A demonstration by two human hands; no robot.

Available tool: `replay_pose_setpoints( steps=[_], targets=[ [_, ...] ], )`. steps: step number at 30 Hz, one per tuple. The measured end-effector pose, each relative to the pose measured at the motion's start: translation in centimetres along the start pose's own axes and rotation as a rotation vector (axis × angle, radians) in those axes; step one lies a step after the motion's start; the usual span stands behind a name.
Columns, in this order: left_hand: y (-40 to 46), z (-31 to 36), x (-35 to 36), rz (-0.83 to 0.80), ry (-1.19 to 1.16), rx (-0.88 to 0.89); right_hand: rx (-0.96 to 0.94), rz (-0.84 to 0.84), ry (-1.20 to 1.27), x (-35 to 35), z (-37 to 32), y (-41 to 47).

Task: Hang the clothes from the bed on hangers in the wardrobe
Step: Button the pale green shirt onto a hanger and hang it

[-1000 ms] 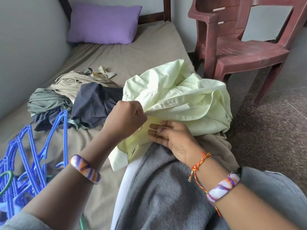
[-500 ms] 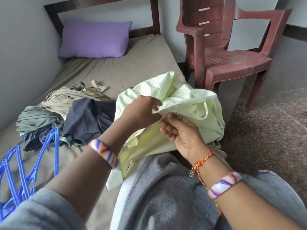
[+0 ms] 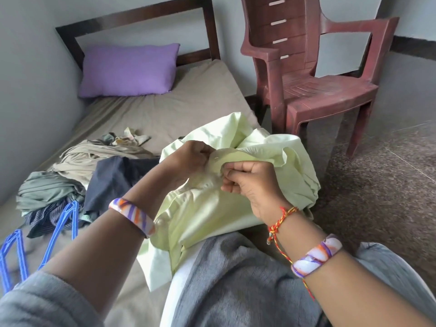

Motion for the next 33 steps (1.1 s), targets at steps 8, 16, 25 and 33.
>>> replay_pose_setpoints(
  steps=[8,16,25,33],
  targets=[
    [-0.5,2.1,0.5,-0.08,0.066,0.134,0.002,0.065,0.079,-0.6,-1.1,0.4],
    [-1.3,2.0,1.2,-0.035,-0.011,0.155,-0.013,0.03,0.239,-0.6,-0.8,0.1],
    [-1.5,3.5,0.3,0.091,0.201,0.336,0.016,0.106,0.221,-1.0,-0.8,-0.1],
    [-3.0,4.0,0.1,0.095,0.235,0.322,-0.001,0.119,0.126,-1.0,-0.5,0.1]
  ],
)
Point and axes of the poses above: each hand's wrist, its own y-axis towards the middle knuckle, its own x-axis out of the palm, z = x × y, the point moved 9 cm from there along y, towards the middle knuckle, and after that the axes turned 1 degree about -z, right-handed, at the moved point
